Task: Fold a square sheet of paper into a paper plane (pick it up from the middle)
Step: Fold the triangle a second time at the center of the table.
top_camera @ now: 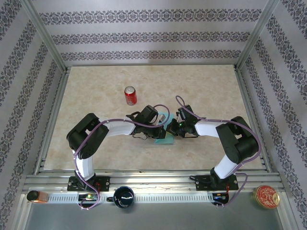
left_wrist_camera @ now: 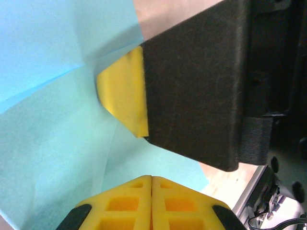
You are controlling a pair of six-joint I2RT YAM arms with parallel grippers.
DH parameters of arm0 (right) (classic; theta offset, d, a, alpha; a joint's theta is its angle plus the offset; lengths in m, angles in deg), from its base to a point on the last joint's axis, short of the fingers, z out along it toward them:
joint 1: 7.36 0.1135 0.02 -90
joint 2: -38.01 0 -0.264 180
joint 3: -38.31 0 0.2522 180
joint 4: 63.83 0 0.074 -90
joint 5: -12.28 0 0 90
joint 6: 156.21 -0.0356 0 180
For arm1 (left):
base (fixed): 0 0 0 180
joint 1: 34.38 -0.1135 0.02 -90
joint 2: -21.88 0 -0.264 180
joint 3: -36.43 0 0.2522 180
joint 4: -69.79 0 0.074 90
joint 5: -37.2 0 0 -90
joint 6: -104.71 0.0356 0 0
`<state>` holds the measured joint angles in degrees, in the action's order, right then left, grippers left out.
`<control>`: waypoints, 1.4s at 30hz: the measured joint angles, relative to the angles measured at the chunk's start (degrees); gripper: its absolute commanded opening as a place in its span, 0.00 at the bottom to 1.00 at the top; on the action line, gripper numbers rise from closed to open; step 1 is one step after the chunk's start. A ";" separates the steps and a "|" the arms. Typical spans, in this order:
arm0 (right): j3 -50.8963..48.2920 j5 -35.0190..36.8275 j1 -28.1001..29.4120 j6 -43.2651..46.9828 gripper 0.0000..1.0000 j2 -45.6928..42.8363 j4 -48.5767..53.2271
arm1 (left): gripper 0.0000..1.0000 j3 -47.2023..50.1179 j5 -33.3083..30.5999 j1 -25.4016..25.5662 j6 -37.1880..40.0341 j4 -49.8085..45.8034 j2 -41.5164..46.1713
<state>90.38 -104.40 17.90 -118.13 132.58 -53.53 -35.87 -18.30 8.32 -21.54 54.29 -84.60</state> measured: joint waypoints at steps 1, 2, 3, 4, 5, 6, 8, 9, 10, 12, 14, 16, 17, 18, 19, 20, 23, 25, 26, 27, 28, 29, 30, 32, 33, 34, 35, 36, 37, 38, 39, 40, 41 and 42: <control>0.00 0.00 0.00 0.00 0.01 0.00 0.00 | 0.08 0.24 0.02 0.00 0.02 -0.02 0.00; 0.00 0.00 0.00 0.00 0.01 0.00 0.00 | 0.08 0.48 0.00 0.00 0.04 -0.02 0.00; 0.00 0.00 0.00 0.00 0.01 0.00 0.00 | 0.08 0.76 0.00 0.00 0.17 -0.07 0.00; 0.00 0.00 0.00 0.00 0.01 0.00 0.00 | 0.08 1.05 0.00 0.00 0.20 -0.11 0.00; 0.00 0.00 0.00 0.00 0.01 0.00 0.00 | 0.08 1.29 0.00 0.00 0.22 -0.13 0.00; -0.02 0.00 0.00 0.00 0.01 0.00 0.00 | 0.08 1.60 -0.02 0.00 0.22 -0.15 0.00; -0.04 0.00 0.00 0.00 0.01 0.00 -0.07 | 0.08 2.14 -0.02 0.00 0.22 -0.22 0.00; -0.04 0.00 0.00 0.00 0.01 0.00 -0.07 | 0.08 2.45 -0.02 0.00 0.22 -0.22 0.00; -0.04 0.00 0.00 0.00 0.01 0.00 -0.09 | 0.08 2.71 -0.02 0.00 0.22 -0.24 0.00; -0.07 0.00 0.00 0.00 0.01 0.00 -0.09 | 0.08 3.04 0.00 0.00 0.22 -0.24 0.00; -0.15 0.00 0.00 0.00 0.01 -0.02 -0.17 | 0.08 3.45 0.00 0.00 0.22 -0.17 0.00; -0.17 0.00 0.00 0.00 0.01 -0.02 -0.22 | 0.08 4.02 0.02 0.00 0.20 0.02 0.00; -0.17 0.00 0.00 0.00 0.01 -0.04 -0.22 | 0.08 4.24 0.04 0.00 0.20 0.13 0.00; -0.17 0.00 0.00 0.00 0.01 -0.04 -0.22 | 0.08 4.46 0.04 0.00 0.20 0.39 0.00; -0.17 0.02 0.00 0.00 0.01 -0.04 -0.22 | 0.08 4.63 0.13 0.00 0.17 0.68 0.00; -0.17 0.00 0.00 0.00 0.01 -0.04 -0.22 | 0.09 4.72 0.24 0.00 0.17 0.87 0.00; -0.20 0.00 0.00 0.00 0.01 -0.04 -0.24 | 0.09 5.35 0.55 0.00 0.20 1.99 0.04; -0.22 0.02 0.00 0.00 0.01 -0.04 -0.22 | 0.09 5.92 0.66 0.00 0.17 2.69 0.26; -0.22 0.02 0.00 0.00 0.01 -0.04 -0.20 | 0.09 6.27 0.68 0.00 0.20 3.06 0.46; -0.22 0.02 0.00 0.00 0.01 -0.04 -0.20 | 0.09 6.88 0.72 0.00 0.17 3.50 0.81; -0.22 0.00 0.00 0.00 0.00 -0.04 -0.20 | 0.09 7.58 0.90 0.00 0.17 3.89 1.22; -0.22 0.00 0.00 0.00 0.00 -0.04 -0.20 | 0.09 8.28 1.03 0.00 0.13 4.31 1.64; -0.22 0.00 0.00 0.00 0.01 -0.04 -0.17 | 0.09 8.98 1.16 0.00 -0.02 4.63 2.05; -0.22 0.00 0.00 0.02 0.00 -0.04 -0.17 | 0.09 10.58 1.62 0.00 -0.28 5.11 3.08; -0.22 0.00 0.00 0.02 0.01 -0.04 -0.17 | 0.09 11.47 1.97 0.00 -0.46 5.31 3.67; -0.22 0.00 0.00 0.04 0.00 -0.04 -0.17 | 0.10 12.37 2.25 0.00 -0.63 5.51 4.28; -0.22 0.00 0.00 0.04 0.00 -0.04 -0.15 | 0.10 13.11 2.47 0.00 -0.83 5.62 4.87; -0.22 0.00 0.00 0.04 0.01 -0.04 -0.17 | 0.09 13.99 2.82 0.00 -1.18 5.62 5.57; -0.22 0.00 0.00 0.04 0.01 -0.04 -0.15 | 0.10 14.71 3.02 0.00 -1.46 5.62 6.14; -0.22 0.00 0.02 0.04 0.01 -0.04 -0.15 | 0.10 15.47 3.10 0.00 -1.77 5.55 6.86; -0.22 0.00 0.02 0.04 0.01 -0.04 -0.15 | 0.10 16.33 3.23 0.00 -2.01 5.51 7.82; -0.22 0.00 0.02 0.04 0.01 -0.04 -0.15 | 0.12 16.96 3.21 0.00 -2.23 5.44 8.85; -0.20 0.00 0.02 0.04 0.01 -0.04 -0.15 | 0.14 17.57 2.97 0.00 -2.51 5.11 10.51; -0.20 -0.02 0.02 0.04 0.01 -0.04 -0.15 | 0.14 17.92 2.60 0.00 -2.80 4.72 12.55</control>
<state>90.18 -104.42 17.92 -118.08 132.54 -53.69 -17.95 -15.70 8.32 -24.34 59.01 -72.05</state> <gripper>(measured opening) 0.064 0.129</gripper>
